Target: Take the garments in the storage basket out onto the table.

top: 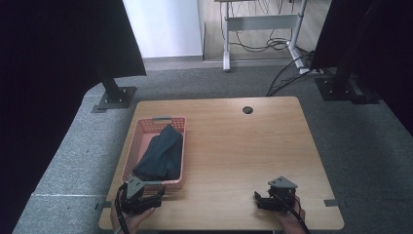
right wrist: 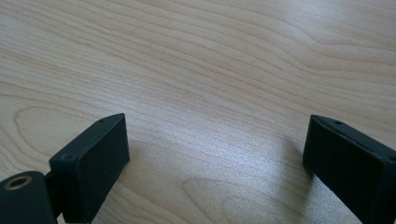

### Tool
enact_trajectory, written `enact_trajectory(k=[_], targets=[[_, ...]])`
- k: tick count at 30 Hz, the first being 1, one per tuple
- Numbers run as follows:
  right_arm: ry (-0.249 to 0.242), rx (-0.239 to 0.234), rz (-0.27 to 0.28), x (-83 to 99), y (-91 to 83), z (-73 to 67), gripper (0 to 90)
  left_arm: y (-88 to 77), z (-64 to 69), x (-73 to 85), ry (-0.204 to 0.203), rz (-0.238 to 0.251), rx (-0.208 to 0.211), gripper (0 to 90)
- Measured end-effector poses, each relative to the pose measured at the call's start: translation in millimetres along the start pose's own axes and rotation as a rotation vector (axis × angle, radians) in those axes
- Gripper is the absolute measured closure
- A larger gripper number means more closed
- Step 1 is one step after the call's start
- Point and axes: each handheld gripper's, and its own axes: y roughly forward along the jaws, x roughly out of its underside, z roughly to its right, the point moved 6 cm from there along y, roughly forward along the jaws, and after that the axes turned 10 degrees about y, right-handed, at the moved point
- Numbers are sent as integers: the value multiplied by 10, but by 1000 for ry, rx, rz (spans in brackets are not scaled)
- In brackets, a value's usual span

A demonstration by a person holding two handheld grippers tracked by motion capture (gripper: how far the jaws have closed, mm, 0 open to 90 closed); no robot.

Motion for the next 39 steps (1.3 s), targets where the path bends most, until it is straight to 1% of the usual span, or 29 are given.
enact_trajectory(k=[6,10,12,16,27,32,39], targets=[[-4,3,2,0,-2,-4,69,17,-24,33,-10,-9,-7,191],[-4,1,1,0,-1,-4,70,7,-33,30,-12,-18,-25,191],[-4,0,2,0,-1,-4,70,-5,-35,15,-16,-9,-28,193],[-5,0,2,0,-2,-6,70,-26,-44,4,-10,-7,-44,194],[-7,3,5,0,-2,-7,68,-43,-56,-4,-13,-1,-62,198],[-7,2,3,1,-3,-6,69,-40,-94,-7,-20,-6,-78,202],[-6,2,3,1,-3,-6,68,-20,-106,-20,-23,-8,-75,207]])
